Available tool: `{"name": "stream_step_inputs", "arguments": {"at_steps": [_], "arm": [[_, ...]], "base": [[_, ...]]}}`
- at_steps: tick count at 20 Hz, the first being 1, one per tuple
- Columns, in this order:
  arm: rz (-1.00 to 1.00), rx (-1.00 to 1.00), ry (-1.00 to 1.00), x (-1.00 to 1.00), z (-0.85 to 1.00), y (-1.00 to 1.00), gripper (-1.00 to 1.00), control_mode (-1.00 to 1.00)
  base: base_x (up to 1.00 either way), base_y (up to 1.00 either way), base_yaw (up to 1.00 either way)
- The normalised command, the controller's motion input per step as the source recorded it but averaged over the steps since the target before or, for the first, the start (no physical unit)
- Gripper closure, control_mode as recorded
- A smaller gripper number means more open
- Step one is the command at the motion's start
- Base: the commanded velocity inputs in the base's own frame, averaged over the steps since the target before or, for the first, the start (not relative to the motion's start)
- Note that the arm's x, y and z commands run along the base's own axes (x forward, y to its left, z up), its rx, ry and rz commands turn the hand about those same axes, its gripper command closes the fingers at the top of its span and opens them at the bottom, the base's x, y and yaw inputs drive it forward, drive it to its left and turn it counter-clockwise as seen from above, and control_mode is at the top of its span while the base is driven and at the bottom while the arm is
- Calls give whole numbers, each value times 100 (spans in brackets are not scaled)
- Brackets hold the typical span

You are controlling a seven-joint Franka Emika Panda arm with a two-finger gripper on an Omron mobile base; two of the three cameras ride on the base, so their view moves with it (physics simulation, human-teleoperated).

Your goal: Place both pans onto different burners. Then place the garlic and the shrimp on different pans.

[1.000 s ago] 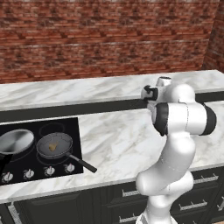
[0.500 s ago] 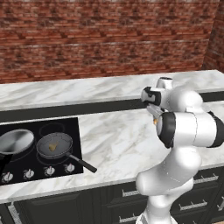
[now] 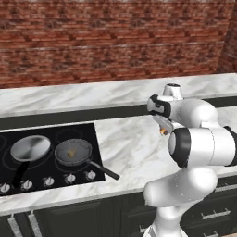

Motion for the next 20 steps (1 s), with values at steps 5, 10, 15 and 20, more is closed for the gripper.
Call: {"name": "stream_step_inputs", "arguments": {"at_steps": [5, 10, 15, 20], "arm": [[0, 0, 0, 0, 0, 0, 100, 100], [0, 0, 0, 0, 0, 0, 100, 100], [0, 0, 0, 0, 0, 0, 100, 100], [0, 0, 0, 0, 0, 0, 100, 100]], "base": [[-9, 82, -6], [-7, 85, -4], [-14, 82, 0], [-4, 78, 0]]}}
